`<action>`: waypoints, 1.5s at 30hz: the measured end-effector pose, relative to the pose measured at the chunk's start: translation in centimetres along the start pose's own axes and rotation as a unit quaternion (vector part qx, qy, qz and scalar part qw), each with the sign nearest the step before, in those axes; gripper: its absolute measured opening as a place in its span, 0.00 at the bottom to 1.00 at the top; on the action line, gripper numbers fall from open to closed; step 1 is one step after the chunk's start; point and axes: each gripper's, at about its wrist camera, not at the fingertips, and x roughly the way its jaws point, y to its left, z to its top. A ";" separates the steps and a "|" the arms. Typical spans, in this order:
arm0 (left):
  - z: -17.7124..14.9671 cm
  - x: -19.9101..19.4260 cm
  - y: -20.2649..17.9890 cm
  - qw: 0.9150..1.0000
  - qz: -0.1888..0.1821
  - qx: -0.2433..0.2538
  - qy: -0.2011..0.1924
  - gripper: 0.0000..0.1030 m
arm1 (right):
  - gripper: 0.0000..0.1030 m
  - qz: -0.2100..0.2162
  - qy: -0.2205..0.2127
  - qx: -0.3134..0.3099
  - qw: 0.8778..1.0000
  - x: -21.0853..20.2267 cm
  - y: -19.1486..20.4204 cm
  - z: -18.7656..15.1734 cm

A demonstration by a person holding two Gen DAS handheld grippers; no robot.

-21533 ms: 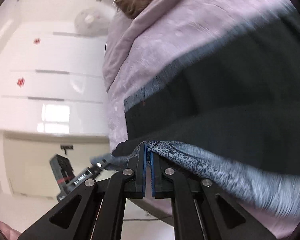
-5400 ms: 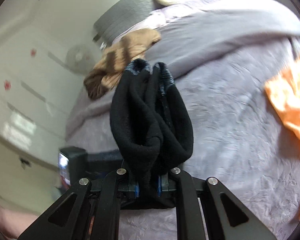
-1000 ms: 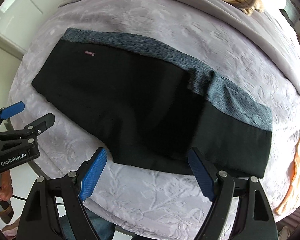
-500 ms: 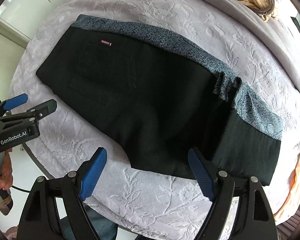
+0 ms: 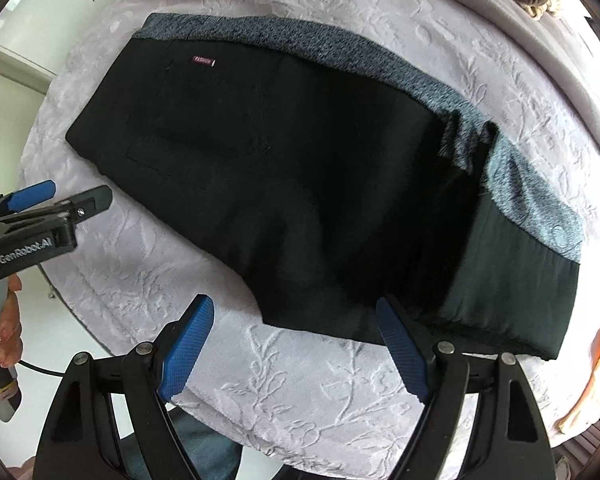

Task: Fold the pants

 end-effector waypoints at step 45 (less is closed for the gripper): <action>1.8 4.4 6.4 0.922 -0.330 -0.191 -0.064 0.95 | 0.83 0.013 0.013 0.020 1.000 1.6 -2.2 -1.5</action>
